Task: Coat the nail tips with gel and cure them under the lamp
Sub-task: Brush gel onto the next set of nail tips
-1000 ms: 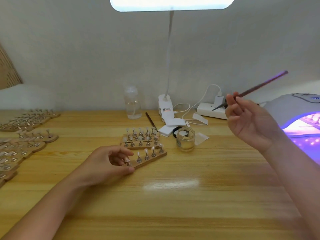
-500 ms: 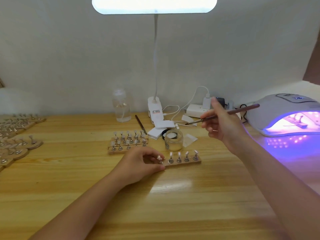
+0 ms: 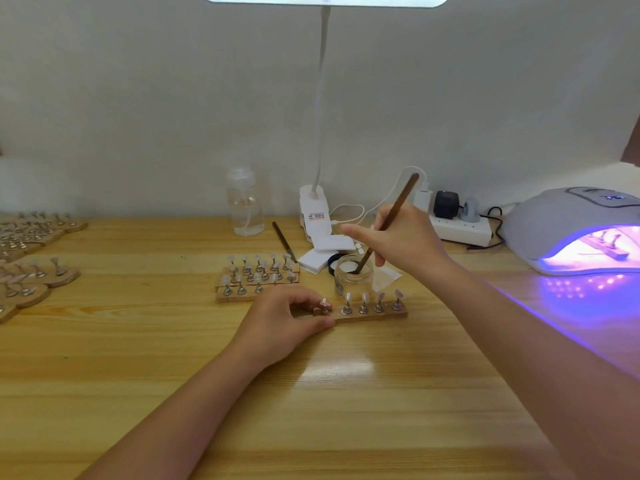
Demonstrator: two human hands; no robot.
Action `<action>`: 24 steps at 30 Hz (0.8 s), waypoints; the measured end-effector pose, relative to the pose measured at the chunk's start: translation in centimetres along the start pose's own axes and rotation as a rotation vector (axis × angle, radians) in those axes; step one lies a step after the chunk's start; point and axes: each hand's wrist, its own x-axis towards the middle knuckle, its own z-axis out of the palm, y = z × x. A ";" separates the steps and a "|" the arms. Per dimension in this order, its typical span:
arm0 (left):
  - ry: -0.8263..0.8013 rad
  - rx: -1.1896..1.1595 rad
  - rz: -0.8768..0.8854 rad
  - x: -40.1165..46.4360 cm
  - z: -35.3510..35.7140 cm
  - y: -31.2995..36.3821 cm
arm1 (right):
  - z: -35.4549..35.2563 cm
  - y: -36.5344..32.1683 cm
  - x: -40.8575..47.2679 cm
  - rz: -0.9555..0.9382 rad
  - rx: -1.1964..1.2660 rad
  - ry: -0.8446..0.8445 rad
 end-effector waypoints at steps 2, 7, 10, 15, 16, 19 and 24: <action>-0.002 -0.029 -0.012 0.0 0.0 0.0 | 0.4 0.0 0.2 -0.027 -0.069 0.014; 0.004 -0.073 -0.035 0.1 0.0 0.0 | 1.3 0.2 0.0 -0.041 -0.189 -0.029; 0.013 -0.075 -0.025 0.1 0.0 0.1 | 1.5 0.4 -0.1 -0.034 -0.188 -0.034; 0.023 -0.075 -0.013 0.1 0.1 0.0 | 0.4 1.0 0.2 0.069 0.047 0.088; 0.024 -0.074 -0.012 0.1 0.1 0.0 | 0.2 1.2 0.2 0.099 0.093 0.114; 0.026 -0.079 -0.011 0.1 0.1 0.0 | -0.2 1.8 0.3 0.199 0.194 0.158; 0.025 -0.070 -0.016 0.1 0.1 0.2 | -0.6 2.6 0.4 0.312 0.258 0.194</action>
